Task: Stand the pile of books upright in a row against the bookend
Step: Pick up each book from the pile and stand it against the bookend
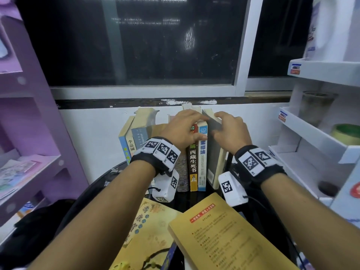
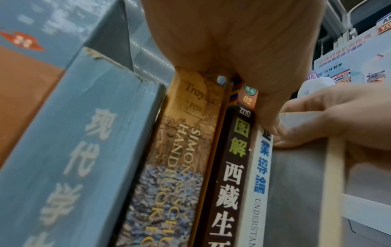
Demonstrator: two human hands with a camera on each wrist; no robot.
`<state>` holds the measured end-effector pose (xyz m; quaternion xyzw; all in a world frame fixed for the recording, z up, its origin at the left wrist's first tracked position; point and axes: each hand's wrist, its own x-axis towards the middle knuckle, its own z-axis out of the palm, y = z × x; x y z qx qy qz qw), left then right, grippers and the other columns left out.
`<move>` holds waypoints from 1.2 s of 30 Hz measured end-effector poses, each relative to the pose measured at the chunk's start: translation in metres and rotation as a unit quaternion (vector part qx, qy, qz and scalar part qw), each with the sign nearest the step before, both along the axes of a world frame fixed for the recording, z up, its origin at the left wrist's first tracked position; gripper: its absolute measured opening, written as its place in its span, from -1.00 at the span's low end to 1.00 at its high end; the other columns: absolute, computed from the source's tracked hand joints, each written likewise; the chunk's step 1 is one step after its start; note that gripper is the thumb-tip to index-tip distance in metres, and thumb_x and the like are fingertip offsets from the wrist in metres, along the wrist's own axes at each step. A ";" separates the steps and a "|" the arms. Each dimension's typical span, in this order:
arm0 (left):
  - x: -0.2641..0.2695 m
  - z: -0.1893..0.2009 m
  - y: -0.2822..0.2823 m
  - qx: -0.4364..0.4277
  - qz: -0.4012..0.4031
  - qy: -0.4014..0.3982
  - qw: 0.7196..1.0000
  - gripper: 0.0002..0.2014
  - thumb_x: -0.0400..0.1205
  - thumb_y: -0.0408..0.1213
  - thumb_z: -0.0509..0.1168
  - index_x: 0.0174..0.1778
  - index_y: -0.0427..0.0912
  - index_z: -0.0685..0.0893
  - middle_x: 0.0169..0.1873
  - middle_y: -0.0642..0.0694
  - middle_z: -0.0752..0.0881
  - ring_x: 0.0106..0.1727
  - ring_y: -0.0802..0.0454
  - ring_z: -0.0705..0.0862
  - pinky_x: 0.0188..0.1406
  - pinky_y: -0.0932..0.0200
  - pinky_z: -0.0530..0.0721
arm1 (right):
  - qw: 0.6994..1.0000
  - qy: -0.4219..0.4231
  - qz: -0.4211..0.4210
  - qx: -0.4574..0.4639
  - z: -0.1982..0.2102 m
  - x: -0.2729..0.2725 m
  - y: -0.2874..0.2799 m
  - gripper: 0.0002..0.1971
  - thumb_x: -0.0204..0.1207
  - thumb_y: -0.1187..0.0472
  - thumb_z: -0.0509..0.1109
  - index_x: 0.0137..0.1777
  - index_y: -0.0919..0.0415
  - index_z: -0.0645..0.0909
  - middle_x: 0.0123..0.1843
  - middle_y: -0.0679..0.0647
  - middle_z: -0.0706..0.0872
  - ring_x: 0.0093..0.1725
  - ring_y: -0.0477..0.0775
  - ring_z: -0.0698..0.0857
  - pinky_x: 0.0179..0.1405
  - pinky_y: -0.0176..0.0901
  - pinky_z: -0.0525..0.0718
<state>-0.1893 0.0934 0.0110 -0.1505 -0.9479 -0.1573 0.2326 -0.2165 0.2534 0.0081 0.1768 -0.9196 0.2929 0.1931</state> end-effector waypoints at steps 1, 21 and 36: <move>0.000 0.001 -0.001 0.000 0.000 -0.003 1.000 -0.48 0.56 -0.06 0.42 0.45 0.00 0.51 0.35 -0.02 0.54 0.44 0.04 0.39 0.45 0.11 0.25 | 1.000 -0.001 0.001 -0.003 -0.003 -0.003 -0.003 -0.58 0.51 0.23 0.41 0.38 0.07 0.53 0.21 0.22 0.72 0.13 0.31 0.69 0.12 0.12 0.71; -0.005 -0.003 -0.004 0.023 0.018 0.002 1.000 -0.54 0.53 -0.02 0.44 0.32 0.01 0.53 0.30 0.04 0.57 0.38 0.08 0.44 0.39 0.08 0.39 | 0.951 -0.232 0.204 -0.006 -0.010 -0.014 0.015 -0.04 0.40 0.40 0.54 0.63 -0.15 0.06 0.15 0.12 0.71 -0.10 0.04 0.81 -0.32 -0.14 0.80; -0.005 -0.005 -0.004 0.032 0.013 0.008 0.999 -0.56 0.52 -0.04 0.45 0.29 -0.02 0.54 0.25 0.02 0.59 0.33 0.07 0.47 0.33 0.12 0.40 | 0.959 -0.165 0.228 0.028 -0.031 -0.027 0.009 0.15 0.30 0.38 0.64 0.64 -0.25 -0.07 0.00 -0.17 0.64 -0.20 -0.30 0.72 -0.27 -0.42 0.69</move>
